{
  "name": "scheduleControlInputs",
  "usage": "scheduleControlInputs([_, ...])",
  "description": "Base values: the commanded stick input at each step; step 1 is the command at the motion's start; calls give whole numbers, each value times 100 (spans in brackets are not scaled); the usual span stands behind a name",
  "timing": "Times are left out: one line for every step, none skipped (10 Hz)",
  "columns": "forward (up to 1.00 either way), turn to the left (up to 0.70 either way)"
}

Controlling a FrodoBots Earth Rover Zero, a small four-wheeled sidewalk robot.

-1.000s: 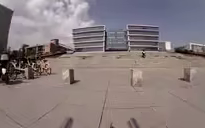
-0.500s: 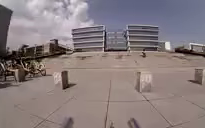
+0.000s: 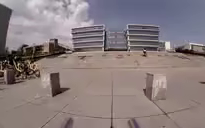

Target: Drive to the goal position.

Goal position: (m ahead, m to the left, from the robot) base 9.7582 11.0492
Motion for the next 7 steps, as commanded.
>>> scheduleControlInputs([100, 2])
scheduleControlInputs([100, 2])
scheduleControlInputs([100, 7])
scheduleControlInputs([100, 13])
scheduleControlInputs([100, 18])
scheduleControlInputs([100, 22])
scheduleControlInputs([100, 26])
